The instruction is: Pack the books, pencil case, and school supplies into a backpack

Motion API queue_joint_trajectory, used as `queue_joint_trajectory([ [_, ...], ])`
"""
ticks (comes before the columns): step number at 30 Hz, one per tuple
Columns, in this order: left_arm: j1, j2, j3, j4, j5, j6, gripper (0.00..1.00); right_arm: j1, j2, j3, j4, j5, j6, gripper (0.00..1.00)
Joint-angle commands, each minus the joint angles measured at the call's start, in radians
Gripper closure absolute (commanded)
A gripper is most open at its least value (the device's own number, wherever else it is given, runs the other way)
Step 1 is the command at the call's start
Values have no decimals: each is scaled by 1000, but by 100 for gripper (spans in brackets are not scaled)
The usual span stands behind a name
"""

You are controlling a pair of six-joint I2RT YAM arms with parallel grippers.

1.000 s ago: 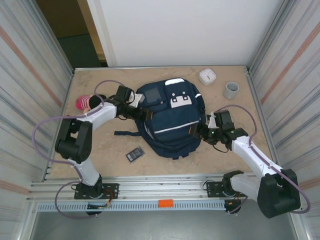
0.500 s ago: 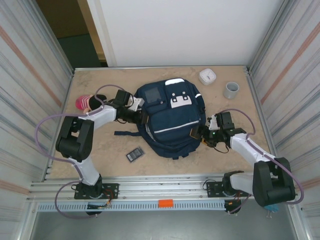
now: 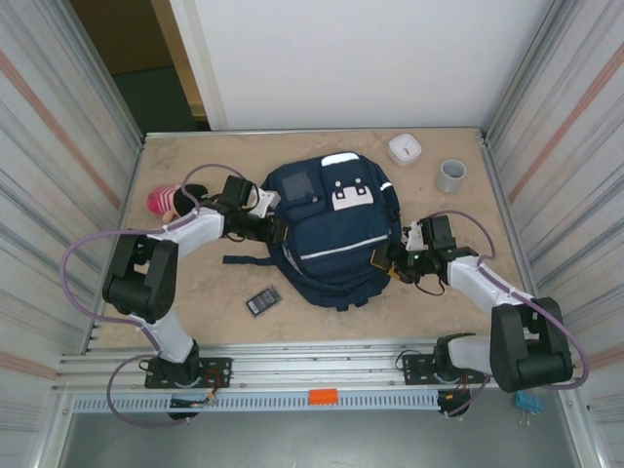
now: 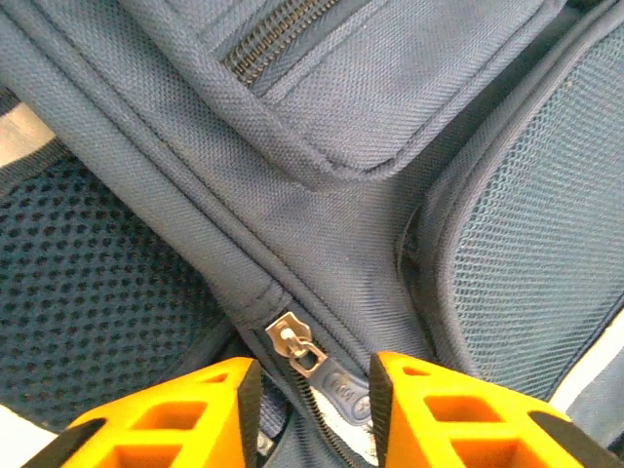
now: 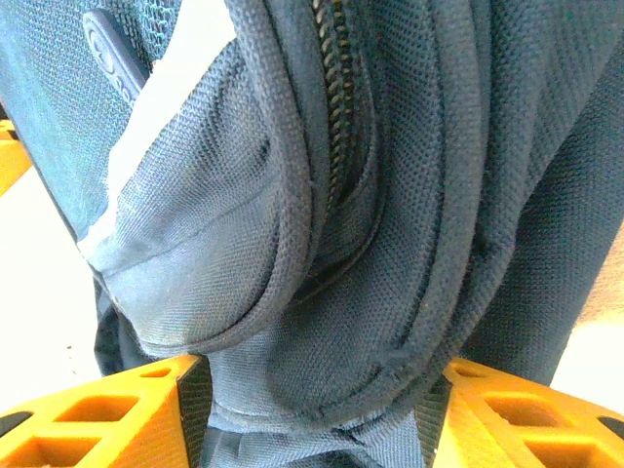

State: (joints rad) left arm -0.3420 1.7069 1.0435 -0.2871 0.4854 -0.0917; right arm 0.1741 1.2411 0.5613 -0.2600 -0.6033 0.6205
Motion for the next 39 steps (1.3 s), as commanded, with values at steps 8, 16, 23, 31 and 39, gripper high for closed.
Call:
queue_joint_trajectory([
  [8, -38, 14, -3, 2, -41, -16, 52, -11, -6, 31, 24, 7, 1, 41],
  [16, -52, 55, 23, -5, -66, -60, 79, -11, -9, 26, 27, 8, 1, 41],
  [23, -55, 0, 6, -28, -24, -95, 87, -6, -21, -5, 59, 43, 25, 42],
  [31, -54, -33, -6, -46, 49, -134, 90, 2, -17, -27, 111, 70, 59, 50],
  [39, -53, -51, -107, 122, 169, -310, 92, 77, -35, -54, 217, 125, 143, 54],
])
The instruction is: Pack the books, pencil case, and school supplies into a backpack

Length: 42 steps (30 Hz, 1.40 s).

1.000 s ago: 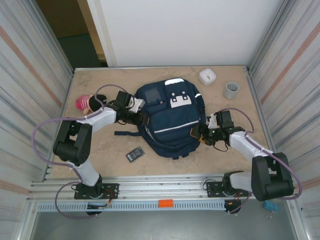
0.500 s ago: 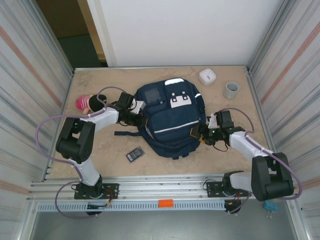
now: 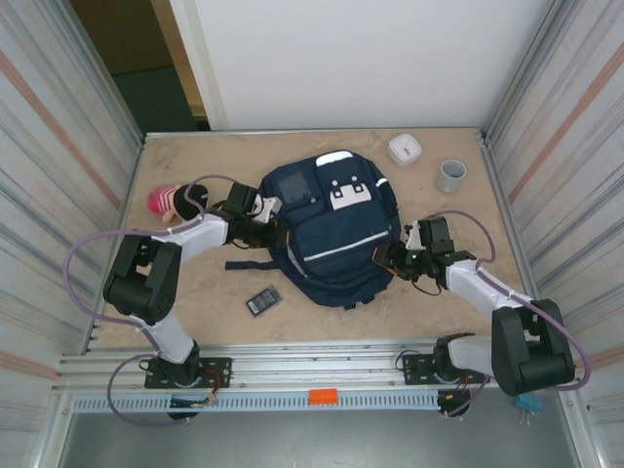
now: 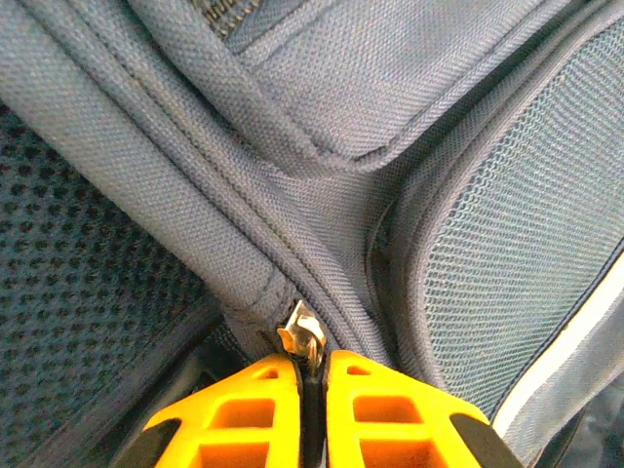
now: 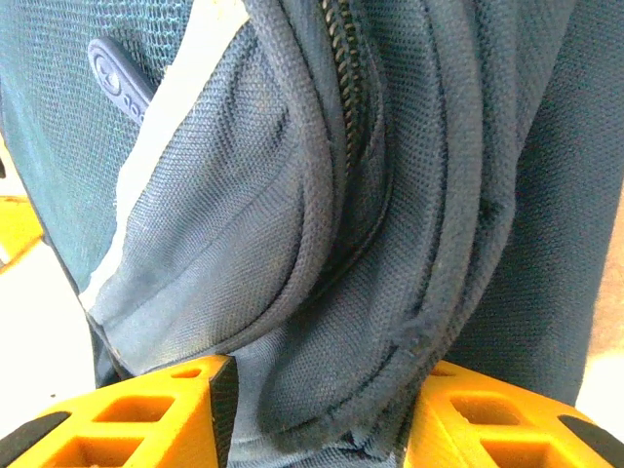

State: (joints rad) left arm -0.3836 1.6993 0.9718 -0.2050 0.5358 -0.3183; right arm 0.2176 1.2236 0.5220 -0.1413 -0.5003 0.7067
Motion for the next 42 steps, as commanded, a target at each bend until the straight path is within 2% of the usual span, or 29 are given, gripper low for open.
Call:
queue_joint_trajectory([
  [1, -12, -47, -48, 57, 113, -104, 92, 41, -19, -21, 119, 24, 74, 55],
  [9, -14, -61, -152, 190, 133, -261, 93, 90, -27, -42, 188, 55, 142, 60],
  [13, -14, -74, -179, 173, 117, -256, 93, 89, -36, -30, 172, 52, 136, 59],
  [15, -14, -86, -186, 169, 110, -256, 93, 85, -61, -6, 119, 45, 122, 56],
  [19, -11, -114, -197, 167, 95, -253, 92, 119, -217, 16, -16, 94, 119, 39],
  [23, -1, -111, -190, 151, 77, -238, 92, 141, -355, 39, -182, 135, 96, 36],
  [26, 0, -101, -185, 154, 86, -239, 92, 153, -395, 25, -200, 101, 115, 38],
  [30, 0, -99, -185, 163, 92, -245, 92, 214, -342, 17, -106, 55, 169, 39],
  [35, 0, -102, -191, 179, 94, -256, 92, 322, -192, 57, -14, 99, 185, 39],
  [39, 0, -103, -187, 177, 96, -256, 92, 348, -104, 51, 94, 123, 219, 47],
  [42, 0, -104, -182, 175, 101, -254, 92, 351, -51, 50, 141, 135, 236, 48],
])
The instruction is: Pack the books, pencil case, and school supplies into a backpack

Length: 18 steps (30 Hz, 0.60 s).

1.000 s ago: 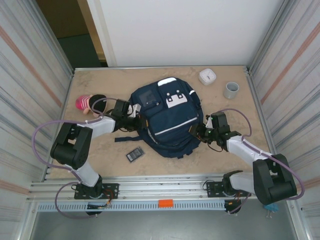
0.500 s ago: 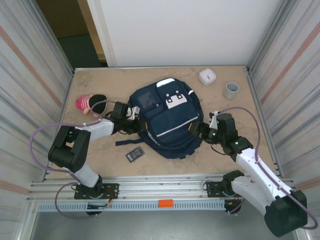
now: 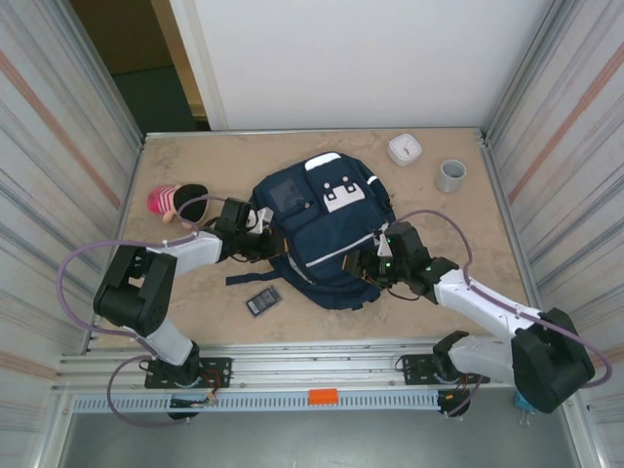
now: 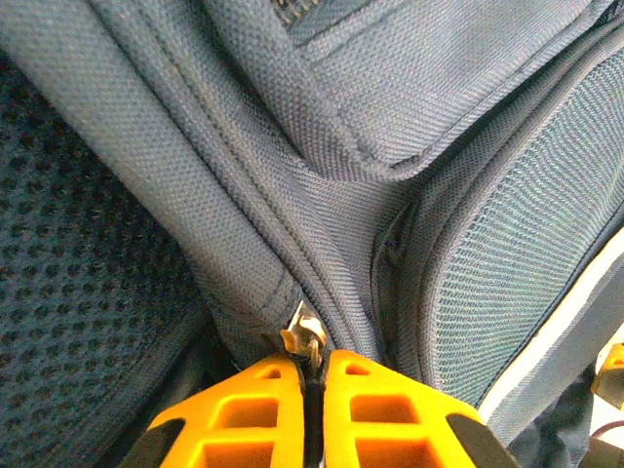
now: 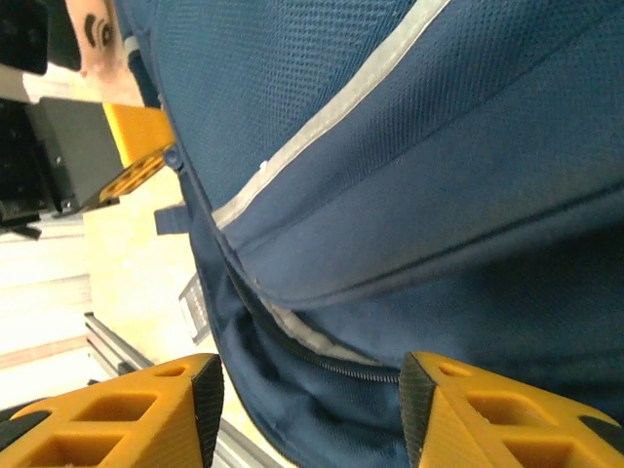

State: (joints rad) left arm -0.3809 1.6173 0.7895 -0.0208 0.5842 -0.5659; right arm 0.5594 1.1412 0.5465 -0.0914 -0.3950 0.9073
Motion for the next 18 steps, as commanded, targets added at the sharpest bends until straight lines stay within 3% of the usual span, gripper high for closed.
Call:
queue_joint_trajectory([
  [1, -3, -22, 3, -9, 52, -5, 92, 12, 49, 26, 102, 29, 40, 48],
  [5, -3, -19, 4, -1, 57, -14, 92, 27, 124, 22, 170, 24, 63, 49],
  [18, -32, -24, -64, 71, 75, -74, 92, 95, 278, -21, 446, 184, 165, 72],
])
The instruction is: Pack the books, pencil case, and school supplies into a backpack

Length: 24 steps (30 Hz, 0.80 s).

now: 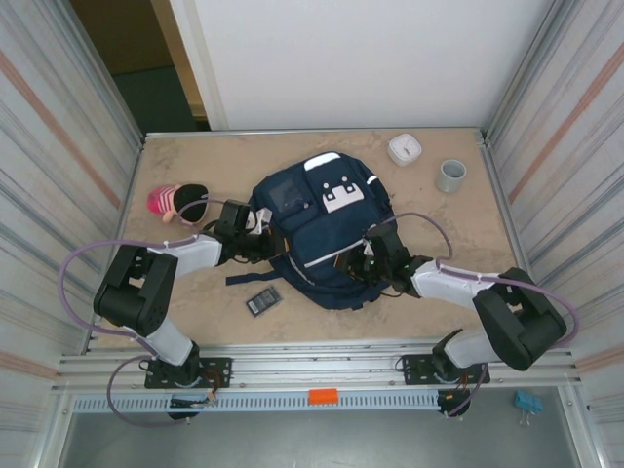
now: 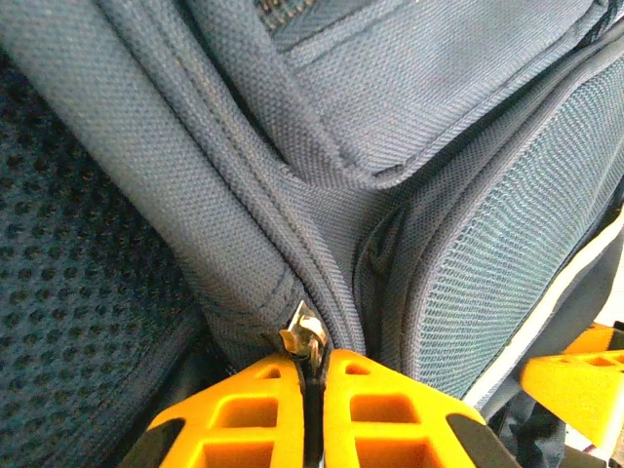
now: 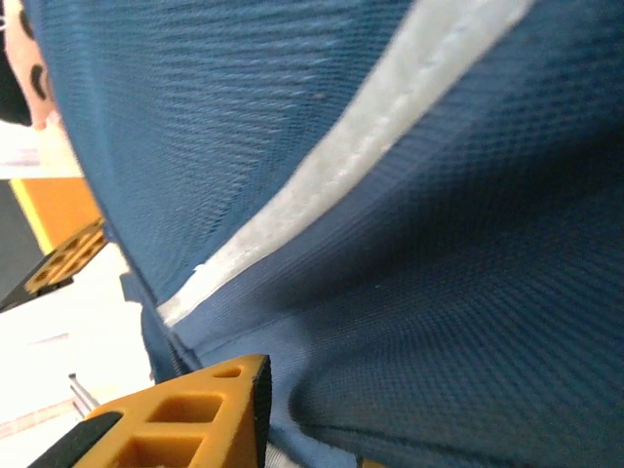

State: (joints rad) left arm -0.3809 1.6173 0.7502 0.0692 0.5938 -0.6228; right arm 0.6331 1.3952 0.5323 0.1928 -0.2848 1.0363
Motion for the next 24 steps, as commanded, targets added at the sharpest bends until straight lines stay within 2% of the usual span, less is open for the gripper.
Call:
queue_joint_trajectory([
  [1, -32, -23, -26, -21, 66, -16, 91, 25, 28, -13, 178, 85, 44, 73],
  [8, -51, -37, -44, -57, 39, -5, 91, 33, 27, -21, 219, 148, 59, 78],
  [18, -133, -31, -66, -23, 32, -49, 86, 33, 87, 35, 257, 139, 62, 79],
  [24, -151, -62, -91, -18, 18, -69, 83, 7, 69, 57, 197, 134, 16, 79],
])
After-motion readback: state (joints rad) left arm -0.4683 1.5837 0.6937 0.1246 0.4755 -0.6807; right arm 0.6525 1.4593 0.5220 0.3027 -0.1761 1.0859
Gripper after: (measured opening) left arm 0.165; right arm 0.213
